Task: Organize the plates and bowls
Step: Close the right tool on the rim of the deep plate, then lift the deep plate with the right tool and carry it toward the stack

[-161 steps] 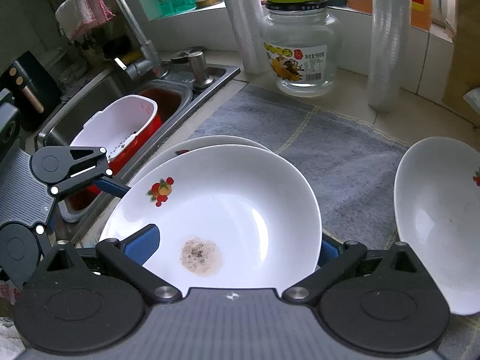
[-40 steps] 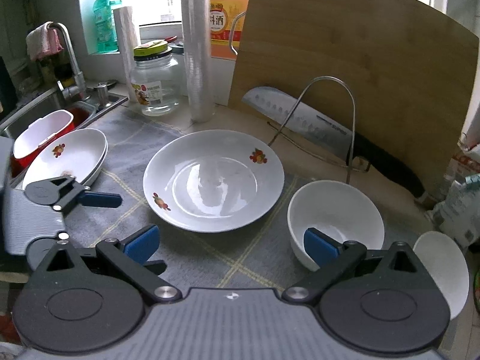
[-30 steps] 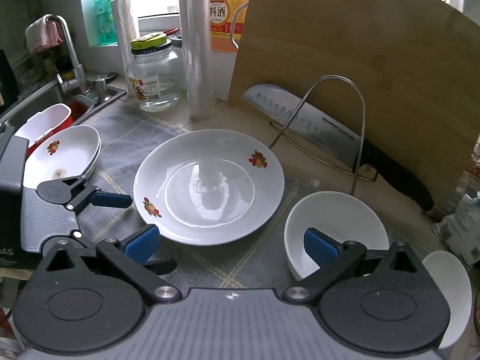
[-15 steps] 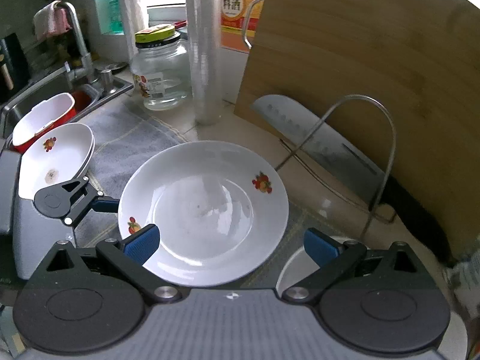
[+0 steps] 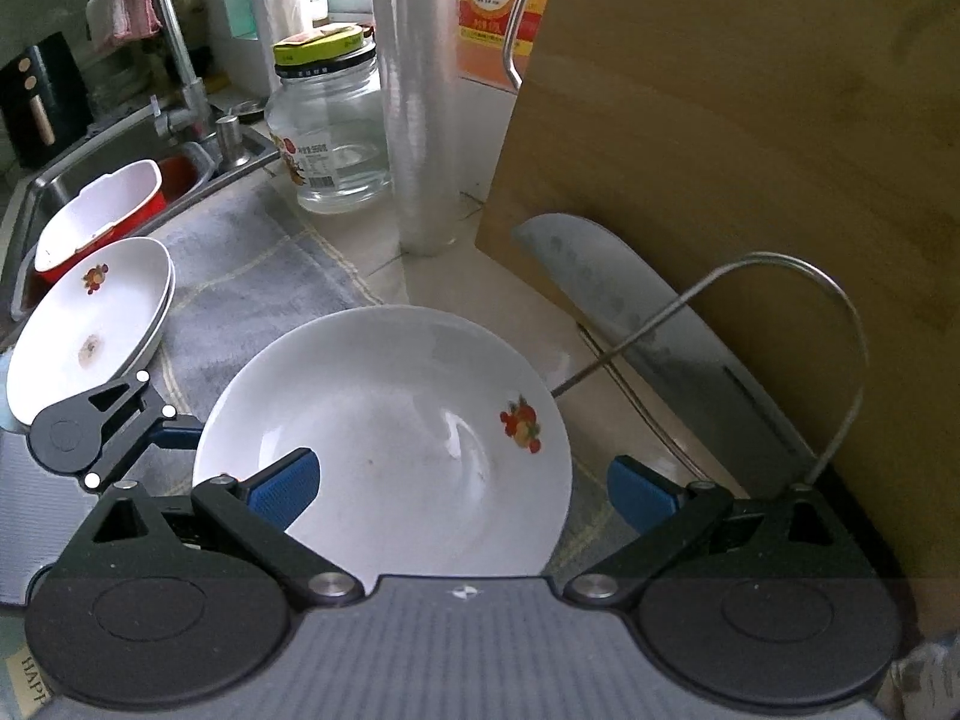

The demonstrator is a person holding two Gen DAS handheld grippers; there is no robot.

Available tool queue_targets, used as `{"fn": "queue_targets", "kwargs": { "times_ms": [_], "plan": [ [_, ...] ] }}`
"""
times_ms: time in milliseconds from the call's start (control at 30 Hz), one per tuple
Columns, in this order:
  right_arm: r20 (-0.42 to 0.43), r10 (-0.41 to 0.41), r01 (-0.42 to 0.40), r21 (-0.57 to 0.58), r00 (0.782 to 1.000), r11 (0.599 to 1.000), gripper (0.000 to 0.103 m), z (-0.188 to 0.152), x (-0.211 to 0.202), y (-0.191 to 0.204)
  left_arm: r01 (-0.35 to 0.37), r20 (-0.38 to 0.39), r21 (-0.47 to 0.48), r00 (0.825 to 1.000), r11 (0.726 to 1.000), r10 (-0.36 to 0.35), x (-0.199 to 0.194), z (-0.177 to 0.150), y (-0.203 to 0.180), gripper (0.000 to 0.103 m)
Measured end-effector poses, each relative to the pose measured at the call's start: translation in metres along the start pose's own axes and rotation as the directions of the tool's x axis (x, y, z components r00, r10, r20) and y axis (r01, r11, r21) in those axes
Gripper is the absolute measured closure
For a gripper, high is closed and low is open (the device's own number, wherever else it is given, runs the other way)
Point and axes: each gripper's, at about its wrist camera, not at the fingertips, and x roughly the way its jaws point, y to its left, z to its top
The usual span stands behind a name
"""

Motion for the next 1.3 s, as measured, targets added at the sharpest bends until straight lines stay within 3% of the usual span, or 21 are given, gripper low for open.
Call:
{"fn": "queue_targets", "kwargs": {
  "times_ms": [767,1300],
  "plan": [
    [-0.109,0.094,-0.095,-0.011,0.99,0.995,0.0,0.016,0.051,-0.019,0.024,-0.004,0.03,1.0,0.999,-0.024,0.005,0.003,0.009,0.0],
    [-0.134,0.149,-0.156,-0.045,0.98,0.987,0.0,0.025,0.07,-0.012,0.018,-0.008,0.049,1.0,0.999,-0.018,0.004,0.006,0.009,0.0]
  ]
}}
